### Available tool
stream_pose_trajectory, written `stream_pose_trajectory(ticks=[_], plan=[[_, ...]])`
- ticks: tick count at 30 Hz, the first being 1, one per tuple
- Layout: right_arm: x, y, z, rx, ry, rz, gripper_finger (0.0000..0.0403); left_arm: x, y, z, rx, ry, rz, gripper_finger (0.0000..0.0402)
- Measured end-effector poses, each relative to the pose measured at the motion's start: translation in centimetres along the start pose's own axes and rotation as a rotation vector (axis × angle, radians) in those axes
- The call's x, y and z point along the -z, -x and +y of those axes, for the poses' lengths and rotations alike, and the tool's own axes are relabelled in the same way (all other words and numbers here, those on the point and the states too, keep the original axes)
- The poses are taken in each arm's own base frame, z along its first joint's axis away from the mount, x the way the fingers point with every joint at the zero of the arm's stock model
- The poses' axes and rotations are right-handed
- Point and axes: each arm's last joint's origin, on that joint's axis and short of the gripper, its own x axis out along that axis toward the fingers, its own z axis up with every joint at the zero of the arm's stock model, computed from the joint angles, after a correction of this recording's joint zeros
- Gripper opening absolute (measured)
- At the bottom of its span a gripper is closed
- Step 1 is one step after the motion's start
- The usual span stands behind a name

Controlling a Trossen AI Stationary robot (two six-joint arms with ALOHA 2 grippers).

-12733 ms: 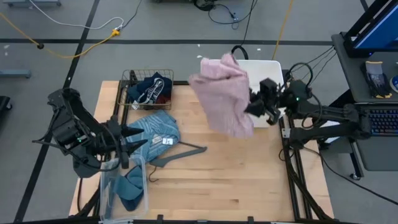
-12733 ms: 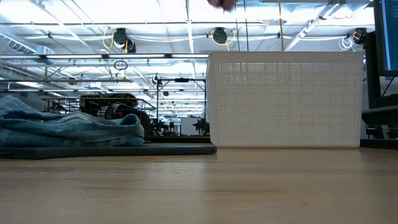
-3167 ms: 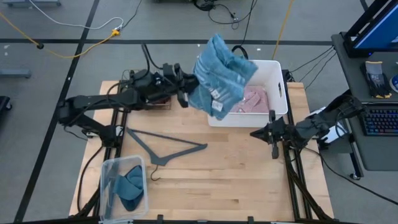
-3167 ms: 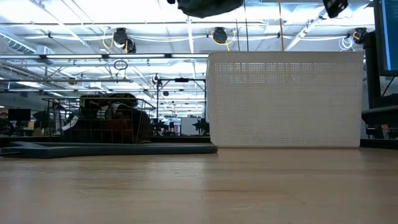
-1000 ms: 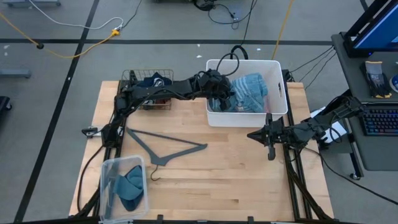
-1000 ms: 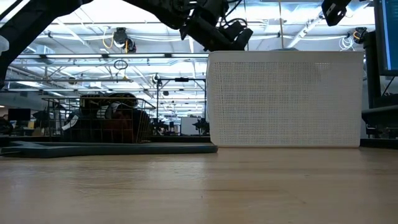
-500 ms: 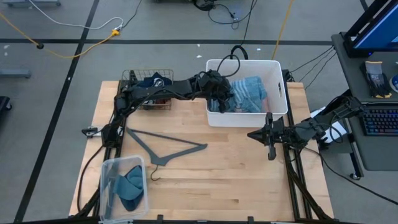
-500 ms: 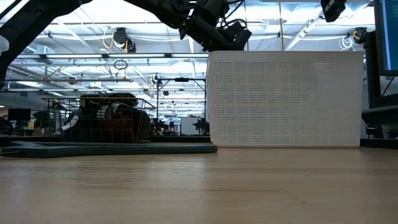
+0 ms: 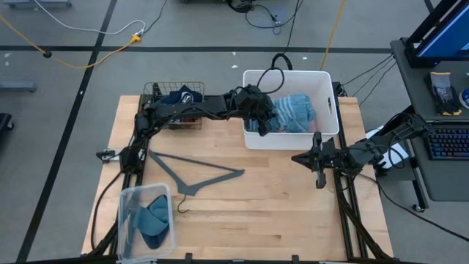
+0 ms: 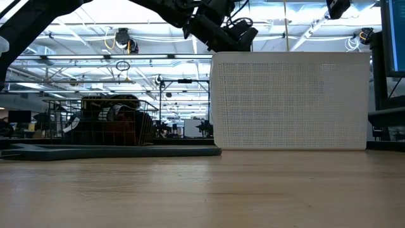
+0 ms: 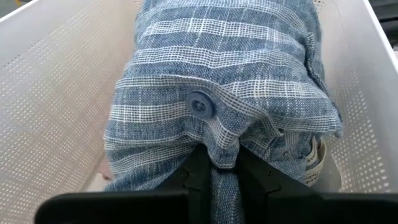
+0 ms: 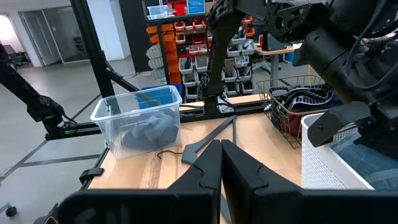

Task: Pick & Place Cloths
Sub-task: Put the blue shirt into the white bin, then return to Home Position

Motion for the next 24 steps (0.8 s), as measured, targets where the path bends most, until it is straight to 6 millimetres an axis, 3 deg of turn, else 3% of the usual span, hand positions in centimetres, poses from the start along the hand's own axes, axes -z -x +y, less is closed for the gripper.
stream_pose_trajectory(ticks=[13,16,20,24], plan=[[0.0,0.0,0.0,-0.001,0.000,0.000,0.0000,-1.0,0.6,0.0,-0.031,-0.024,-0.067,0.0193],[0.0,0.0,0.0,-0.003,0.001,0.001,0.0000,-3.1,3.0,0.0,-0.036,-0.032,-0.140,0.0210],[0.0,0.0,0.0,-0.003,0.011,0.001,0.0000,-6.7,8.3,0.0,-0.046,-0.057,-0.267,0.0214],[0.0,0.0,0.0,-0.007,0.020,0.001,0.0000,-8.5,13.6,-0.4,-0.042,-0.054,-0.302,0.0203]])
